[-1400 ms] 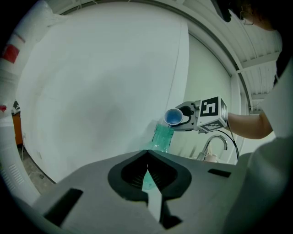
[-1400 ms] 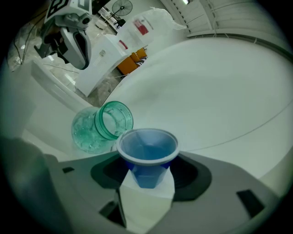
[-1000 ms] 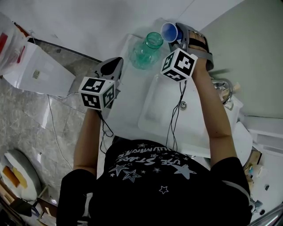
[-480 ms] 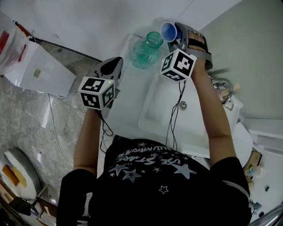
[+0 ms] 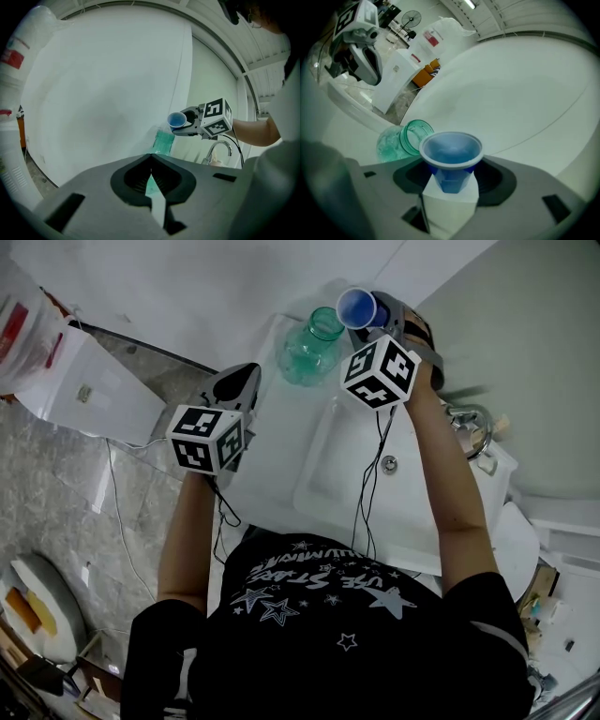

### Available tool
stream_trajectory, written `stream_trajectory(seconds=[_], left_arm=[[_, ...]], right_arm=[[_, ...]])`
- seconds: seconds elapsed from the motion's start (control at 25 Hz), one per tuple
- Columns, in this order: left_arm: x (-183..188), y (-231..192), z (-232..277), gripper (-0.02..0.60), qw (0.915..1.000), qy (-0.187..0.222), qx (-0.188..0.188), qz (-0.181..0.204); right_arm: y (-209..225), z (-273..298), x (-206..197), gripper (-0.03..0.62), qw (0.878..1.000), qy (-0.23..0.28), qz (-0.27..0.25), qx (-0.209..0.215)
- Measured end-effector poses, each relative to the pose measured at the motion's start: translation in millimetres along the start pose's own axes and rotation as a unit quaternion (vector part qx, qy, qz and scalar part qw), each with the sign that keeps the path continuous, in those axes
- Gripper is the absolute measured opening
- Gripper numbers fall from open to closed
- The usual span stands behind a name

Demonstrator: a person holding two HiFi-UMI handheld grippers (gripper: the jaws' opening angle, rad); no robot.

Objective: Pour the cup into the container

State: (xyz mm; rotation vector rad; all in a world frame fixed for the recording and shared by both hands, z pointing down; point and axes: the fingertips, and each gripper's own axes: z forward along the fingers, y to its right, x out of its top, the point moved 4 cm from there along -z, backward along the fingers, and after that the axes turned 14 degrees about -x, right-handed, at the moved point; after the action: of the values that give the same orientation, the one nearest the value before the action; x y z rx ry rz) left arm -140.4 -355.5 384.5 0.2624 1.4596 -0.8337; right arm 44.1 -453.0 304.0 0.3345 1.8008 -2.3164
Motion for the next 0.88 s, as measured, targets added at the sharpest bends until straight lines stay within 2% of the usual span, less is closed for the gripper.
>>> stream_trajectory(seconds=[0.24, 0.44, 0.64, 0.88], left_arm=[[-0.3, 9.1, -9.6, 0.009, 1.0000, 0.000, 0.008, 0.005], [-4.2, 18.1, -20.2, 0.009, 0.9998, -0.002, 0.018, 0.009], [-12.1, 29.2, -32.7, 0.009, 0.9995, -0.003, 0.029, 0.009], [-23.2, 40.0, -49.2, 0.009, 0.9991, -0.007, 0.041, 0.006]], right_arm=[[2.9, -13.0, -3.9, 0.278, 0.997, 0.004, 0.082, 0.014], [0.4, -28.4, -7.1, 0.278, 0.988, 0.016, 0.150, 0.023], [-10.7, -49.0, -8.4, 0.278, 0.971, 0.035, 0.232, 0.049], [-42.3, -72.5, -4.5, 0.279, 0.950, 0.056, 0.292, 0.090]])
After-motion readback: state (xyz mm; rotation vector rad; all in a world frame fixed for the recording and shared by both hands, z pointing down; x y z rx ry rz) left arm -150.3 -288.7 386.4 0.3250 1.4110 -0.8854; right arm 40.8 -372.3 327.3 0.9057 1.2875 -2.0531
